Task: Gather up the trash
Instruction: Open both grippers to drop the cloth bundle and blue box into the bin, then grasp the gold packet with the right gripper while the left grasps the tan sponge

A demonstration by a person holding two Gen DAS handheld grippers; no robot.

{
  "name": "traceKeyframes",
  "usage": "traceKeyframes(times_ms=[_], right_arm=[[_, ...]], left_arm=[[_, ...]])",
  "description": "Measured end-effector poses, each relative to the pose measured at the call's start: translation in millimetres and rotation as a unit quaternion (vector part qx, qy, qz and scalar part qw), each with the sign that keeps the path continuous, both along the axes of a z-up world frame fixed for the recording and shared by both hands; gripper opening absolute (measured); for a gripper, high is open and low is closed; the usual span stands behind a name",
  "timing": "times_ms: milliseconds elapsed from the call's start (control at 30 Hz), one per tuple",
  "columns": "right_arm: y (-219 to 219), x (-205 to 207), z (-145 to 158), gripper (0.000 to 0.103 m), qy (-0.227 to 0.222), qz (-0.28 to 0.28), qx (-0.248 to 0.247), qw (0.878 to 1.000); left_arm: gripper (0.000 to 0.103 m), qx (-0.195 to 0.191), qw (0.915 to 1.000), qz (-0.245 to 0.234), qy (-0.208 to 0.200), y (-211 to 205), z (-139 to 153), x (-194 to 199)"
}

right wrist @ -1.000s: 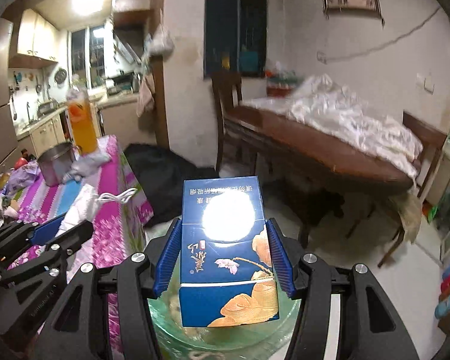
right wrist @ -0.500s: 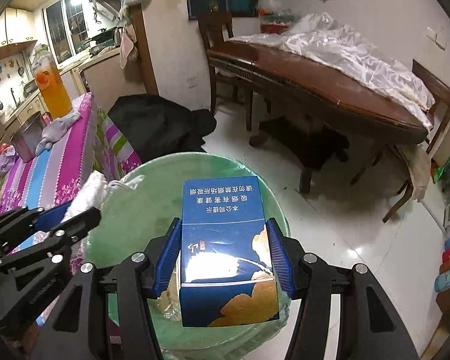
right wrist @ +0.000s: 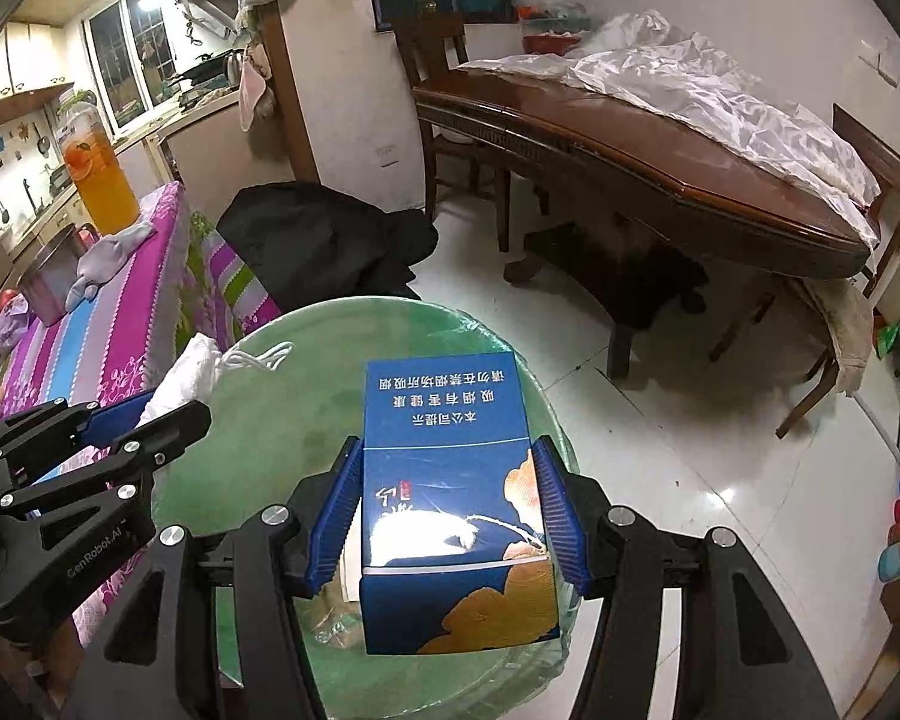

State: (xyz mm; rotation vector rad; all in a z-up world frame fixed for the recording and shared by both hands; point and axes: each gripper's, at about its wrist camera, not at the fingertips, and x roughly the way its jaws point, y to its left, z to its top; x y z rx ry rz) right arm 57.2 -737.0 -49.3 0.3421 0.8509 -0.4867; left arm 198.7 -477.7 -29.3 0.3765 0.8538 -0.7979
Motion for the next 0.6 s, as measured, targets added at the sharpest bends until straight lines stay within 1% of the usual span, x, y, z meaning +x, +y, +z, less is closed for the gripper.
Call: traceKeyframes(times_ms=[33, 67, 100, 133, 167, 433, 600], right_arm=[[-2, -1, 0, 0.070, -0.004, -0.001, 0.004, 1.000], [-2, -3, 0, 0.073, -0.008, -0.002, 0.004, 1.000], [-3, -4, 0, 0.073, -0.010, -0.005, 0.004, 1.000], [-4, -5, 0, 0.073, -0.012, -0.006, 0.006, 1.000], [-4, -6, 1, 0.073, -0.013, -0.007, 0.005, 1.000], [-9, -16, 4, 0.073, -0.025, -0.021, 0.004, 0.999], [-5, -19, 9, 0.073, -0.032, -0.022, 0.000, 0.999]], left_arm=[[0.032, 0.004, 1.0000, -0.001, -0.001, -2, -1, 0], [0.043, 0.005, 1.0000, -0.001, -0.002, -2, -2, 0], [0.054, 0.005, 1.0000, 0.000, -0.006, -3, -3, -1], [0.057, 0.005, 1.0000, -0.001, -0.008, -6, -4, -2], [0.058, 0.005, 1.0000, -0.001, -0.007, -6, -5, -2], [0.058, 0.005, 1.0000, -0.005, -0.005, -5, -6, -4], [0.058, 0.005, 1.0000, -0.004, -0.005, -3, -5, -4]])
